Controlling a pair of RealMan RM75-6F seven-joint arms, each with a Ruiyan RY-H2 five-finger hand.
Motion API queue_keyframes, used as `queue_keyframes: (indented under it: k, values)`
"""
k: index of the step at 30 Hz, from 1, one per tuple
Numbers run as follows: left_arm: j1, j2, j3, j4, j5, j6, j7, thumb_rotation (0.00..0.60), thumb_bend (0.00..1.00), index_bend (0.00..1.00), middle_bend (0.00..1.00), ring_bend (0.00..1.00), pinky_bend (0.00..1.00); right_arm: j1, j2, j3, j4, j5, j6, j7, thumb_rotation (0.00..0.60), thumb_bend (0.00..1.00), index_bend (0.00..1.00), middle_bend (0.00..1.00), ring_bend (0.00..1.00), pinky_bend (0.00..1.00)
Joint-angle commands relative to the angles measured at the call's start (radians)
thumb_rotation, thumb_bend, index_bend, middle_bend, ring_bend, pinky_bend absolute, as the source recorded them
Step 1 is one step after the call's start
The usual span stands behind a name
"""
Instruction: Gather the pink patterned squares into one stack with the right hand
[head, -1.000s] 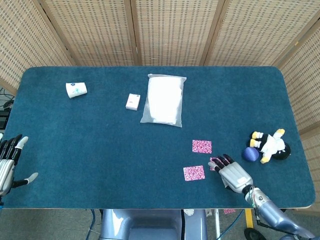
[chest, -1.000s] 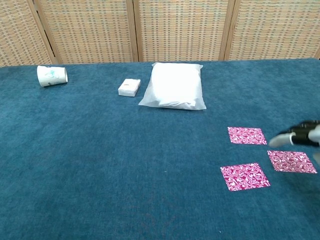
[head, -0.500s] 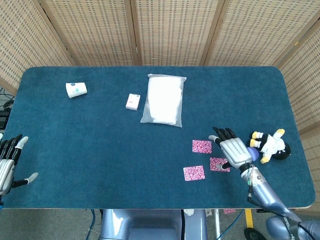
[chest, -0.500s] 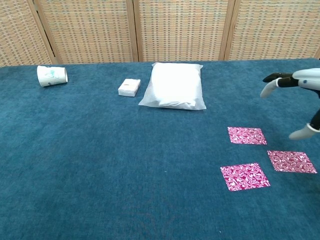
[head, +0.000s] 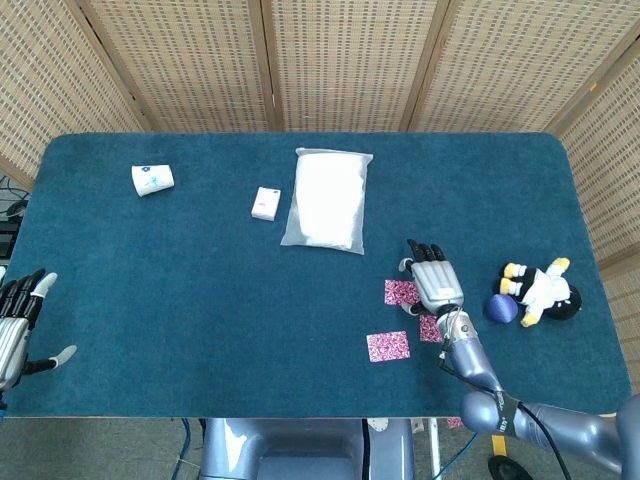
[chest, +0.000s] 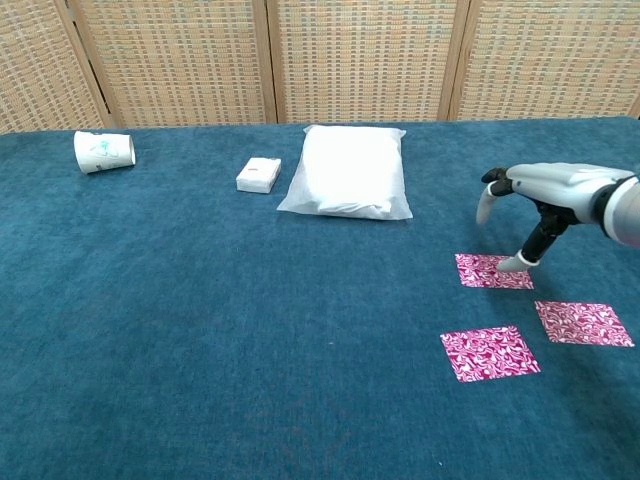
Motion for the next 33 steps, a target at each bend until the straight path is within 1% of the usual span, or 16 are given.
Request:
queue_keyframes:
  k: [1, 8, 24, 33]
  values:
    - [-0.001, 0.001, 0.0, -0.002, 0.0, -0.001, -0.002, 0.6, 0.0, 0.0, 0.0, 0.0, 0.0, 0.009, -0.022, 0.0, 0.025, 0.009, 0.004, -0.012, 0.6, 0.24, 0.31, 0.0, 0.0, 0.0]
    - [-0.001, 0.002, 0.001, -0.003, 0.0, -0.001, -0.002, 0.6, 0.0, 0.0, 0.0, 0.0, 0.0, 0.004, -0.067, -0.005, 0.09, -0.002, 0.003, 0.008, 0.6, 0.25, 0.31, 0.0, 0.0, 0.0]
    - [-0.001, 0.002, 0.001, -0.004, -0.002, -0.002, 0.005, 0.6, 0.0, 0.0, 0.0, 0.0, 0.0, 0.002, -0.096, -0.014, 0.119, 0.006, -0.02, 0.004, 0.6, 0.25, 0.31, 0.0, 0.0, 0.0]
    - [-0.001, 0.001, 0.0, -0.004, -0.003, -0.001, 0.007, 0.6, 0.0, 0.0, 0.0, 0.0, 0.0, -0.003, -0.117, -0.024, 0.15, -0.013, -0.029, 0.012, 0.6, 0.25, 0.31, 0.0, 0.0, 0.0]
